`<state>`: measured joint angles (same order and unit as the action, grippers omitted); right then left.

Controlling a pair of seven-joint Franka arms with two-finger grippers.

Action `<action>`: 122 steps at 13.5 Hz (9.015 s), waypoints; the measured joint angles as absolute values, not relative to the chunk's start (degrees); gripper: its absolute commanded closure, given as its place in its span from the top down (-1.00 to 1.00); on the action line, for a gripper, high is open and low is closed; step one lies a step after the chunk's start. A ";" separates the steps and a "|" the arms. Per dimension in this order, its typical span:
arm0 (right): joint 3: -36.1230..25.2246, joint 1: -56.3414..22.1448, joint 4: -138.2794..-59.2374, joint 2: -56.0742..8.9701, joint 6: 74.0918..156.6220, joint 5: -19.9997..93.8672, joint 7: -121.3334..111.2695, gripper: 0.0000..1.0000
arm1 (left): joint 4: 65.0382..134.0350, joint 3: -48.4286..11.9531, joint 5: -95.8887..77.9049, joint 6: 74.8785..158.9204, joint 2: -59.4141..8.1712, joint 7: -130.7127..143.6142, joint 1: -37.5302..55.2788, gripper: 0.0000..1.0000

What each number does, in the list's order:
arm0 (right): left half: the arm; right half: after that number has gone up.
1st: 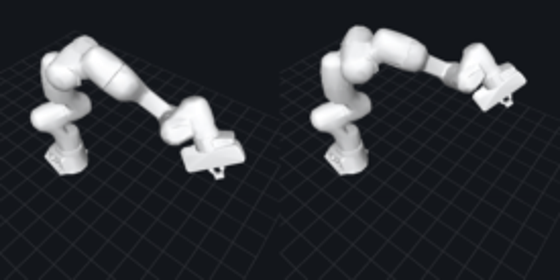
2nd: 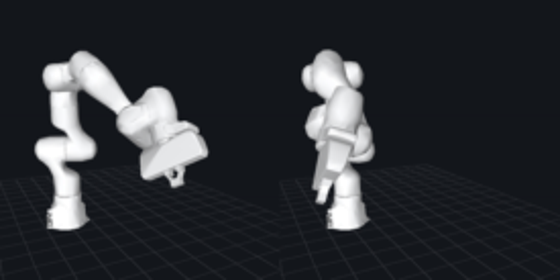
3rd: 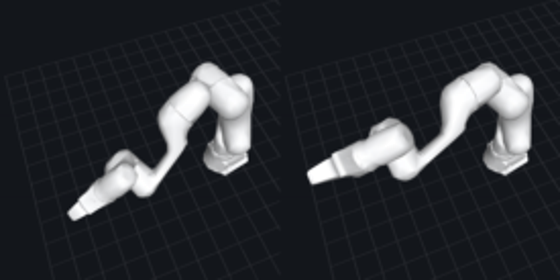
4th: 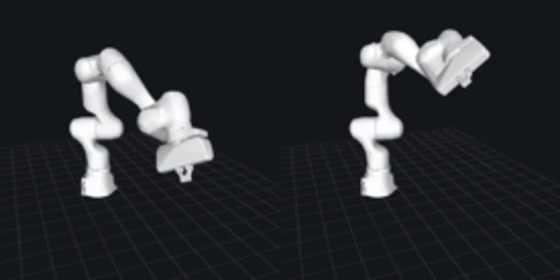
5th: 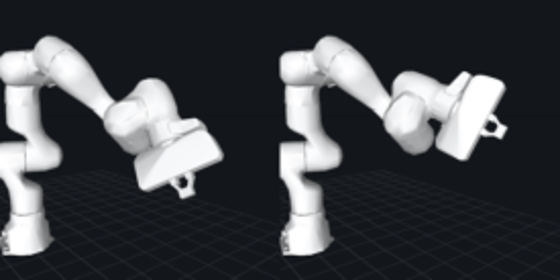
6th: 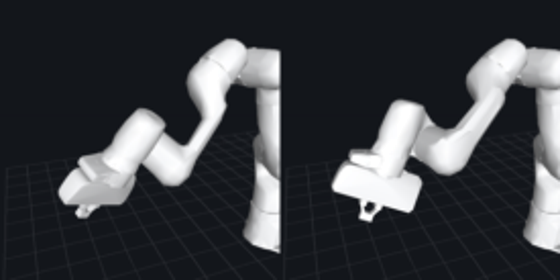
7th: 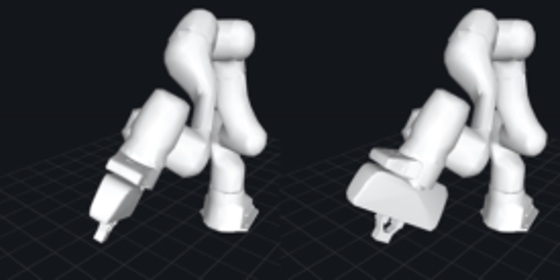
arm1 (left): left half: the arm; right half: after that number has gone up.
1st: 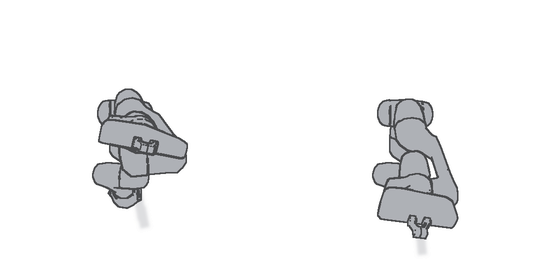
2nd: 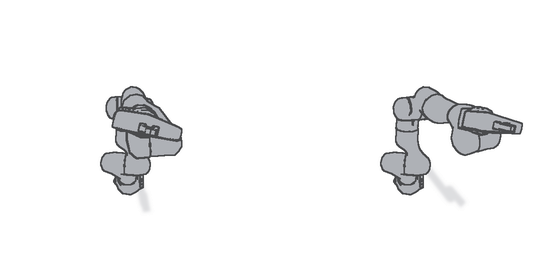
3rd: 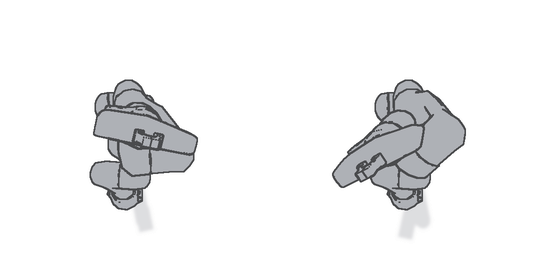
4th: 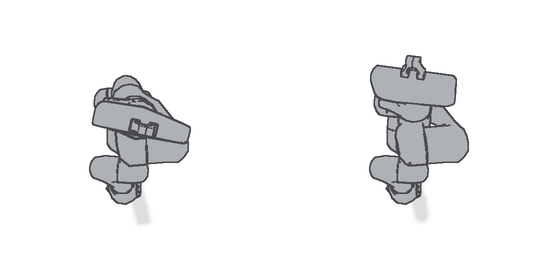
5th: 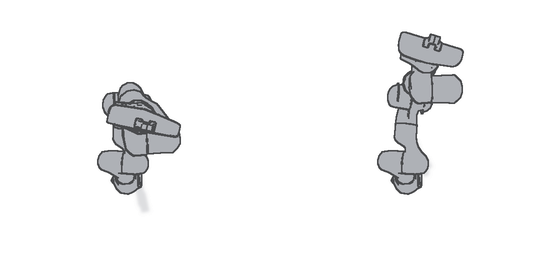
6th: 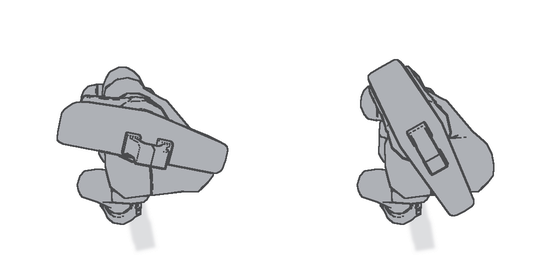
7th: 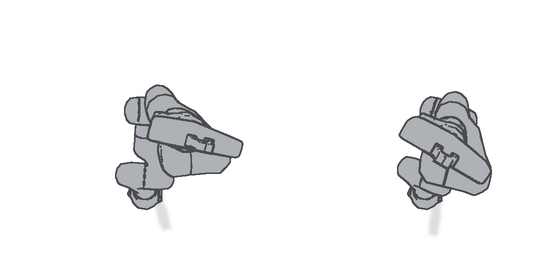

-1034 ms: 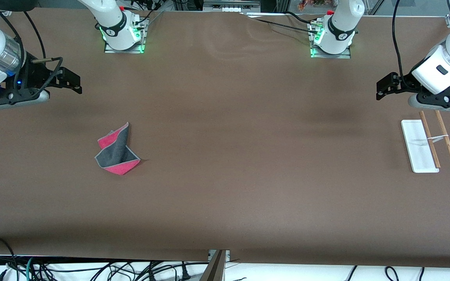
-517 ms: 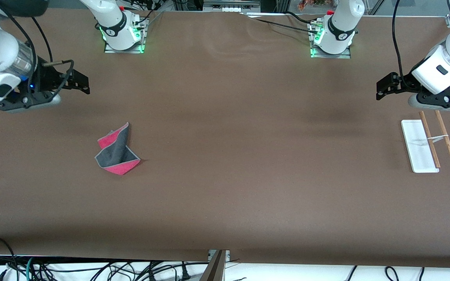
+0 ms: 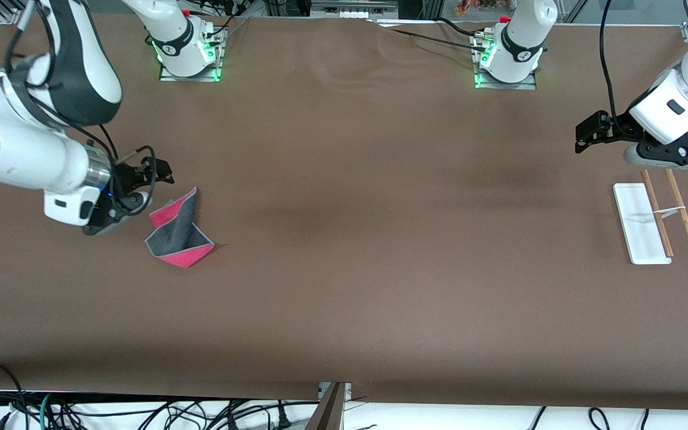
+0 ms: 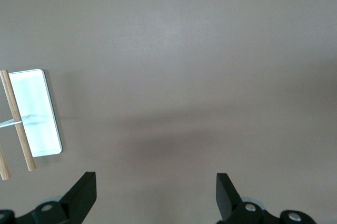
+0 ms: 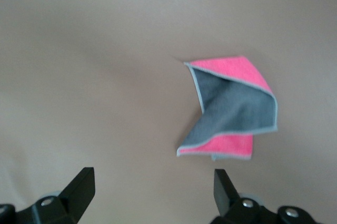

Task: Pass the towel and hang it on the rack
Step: 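Move the right gripper over the pink towel, then lower the right gripper and pinch the pink towel's edge, then lift the towel with the right gripper while the left gripper approaches, then carry the towel toward the left gripper and grasp it there, then open the right gripper and withdraw while the left gripper holds towel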

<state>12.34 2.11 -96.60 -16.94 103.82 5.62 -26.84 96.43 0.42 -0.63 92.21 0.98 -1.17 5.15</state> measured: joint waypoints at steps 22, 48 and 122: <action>12.70 0.38 -110.75 -32.88 146.83 5.61 -62.10 0.11 | 96.44 0.42 -0.63 92.20 0.97 -1.17 5.15 1.00; 12.87 -6.12 -65.80 -30.26 76.79 5.30 -24.25 -1.00 | 96.44 0.42 -0.63 91.94 0.97 -1.17 5.15 1.00; 5.65 -24.83 -59.09 -30.36 94.63 29.94 39.85 1.00 | 110.49 -14.16 -50.96 119.07 -19.26 -78.62 4.00 -1.00</action>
